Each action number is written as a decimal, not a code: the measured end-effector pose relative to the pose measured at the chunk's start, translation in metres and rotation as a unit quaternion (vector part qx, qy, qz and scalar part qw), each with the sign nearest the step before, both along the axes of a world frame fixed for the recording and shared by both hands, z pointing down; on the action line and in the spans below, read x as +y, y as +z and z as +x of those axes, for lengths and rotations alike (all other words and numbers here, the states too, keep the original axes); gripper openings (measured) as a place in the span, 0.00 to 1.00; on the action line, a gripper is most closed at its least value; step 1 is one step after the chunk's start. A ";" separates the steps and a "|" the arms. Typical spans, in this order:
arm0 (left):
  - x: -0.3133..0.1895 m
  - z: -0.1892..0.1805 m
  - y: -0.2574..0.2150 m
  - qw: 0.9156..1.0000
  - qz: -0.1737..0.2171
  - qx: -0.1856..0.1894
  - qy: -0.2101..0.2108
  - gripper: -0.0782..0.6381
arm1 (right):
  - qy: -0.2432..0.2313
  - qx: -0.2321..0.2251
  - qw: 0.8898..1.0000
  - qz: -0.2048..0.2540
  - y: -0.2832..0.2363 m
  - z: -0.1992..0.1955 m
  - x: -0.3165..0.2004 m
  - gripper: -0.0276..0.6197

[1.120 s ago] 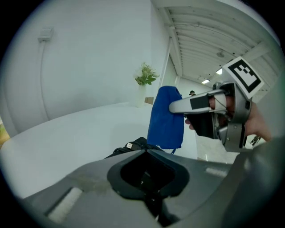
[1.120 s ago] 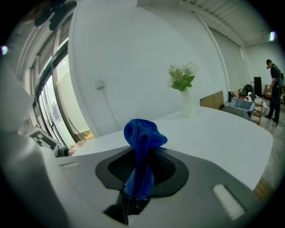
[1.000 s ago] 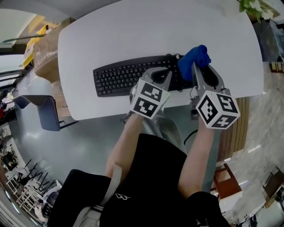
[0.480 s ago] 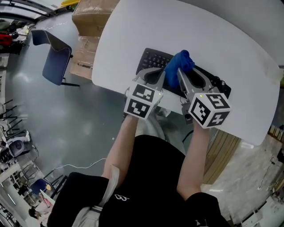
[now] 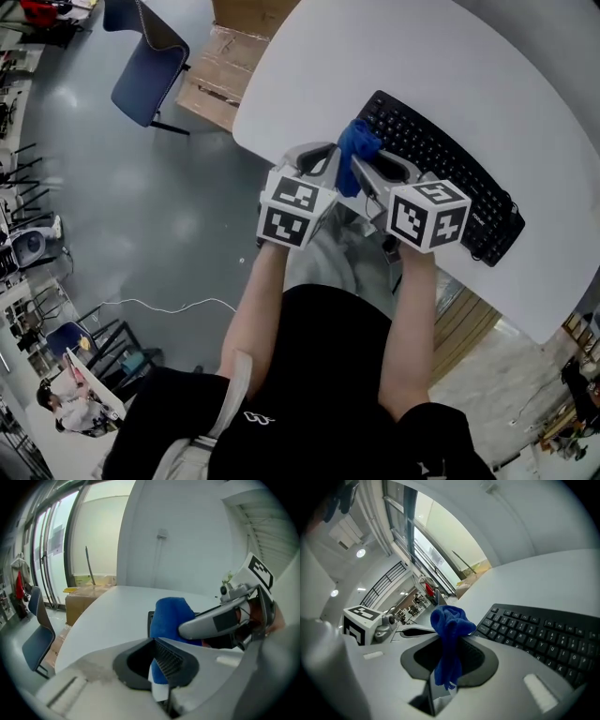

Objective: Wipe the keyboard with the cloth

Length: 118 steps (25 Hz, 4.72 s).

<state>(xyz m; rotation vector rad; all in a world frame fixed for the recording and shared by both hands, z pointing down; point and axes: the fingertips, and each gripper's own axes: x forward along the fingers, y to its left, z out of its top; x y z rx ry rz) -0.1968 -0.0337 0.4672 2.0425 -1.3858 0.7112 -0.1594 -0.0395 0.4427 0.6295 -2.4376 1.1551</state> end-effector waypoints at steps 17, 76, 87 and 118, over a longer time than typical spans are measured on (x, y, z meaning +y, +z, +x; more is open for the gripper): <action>-0.007 0.019 0.034 0.998 -0.045 -0.005 0.053 0.11 | 0.033 0.050 0.998 -0.031 0.045 0.007 -0.007 0.18; -0.005 0.116 0.037 0.987 -0.046 -0.018 0.152 0.11 | 0.115 0.049 0.991 -0.037 0.050 0.103 0.001 0.18; 0.000 0.144 0.037 0.982 -0.045 -0.019 0.183 0.11 | 0.145 0.049 0.987 -0.039 0.051 0.130 0.007 0.18; 0.008 0.221 0.035 0.960 -0.040 -0.017 0.276 0.11 | 0.227 0.051 0.972 -0.042 0.050 0.206 0.022 0.18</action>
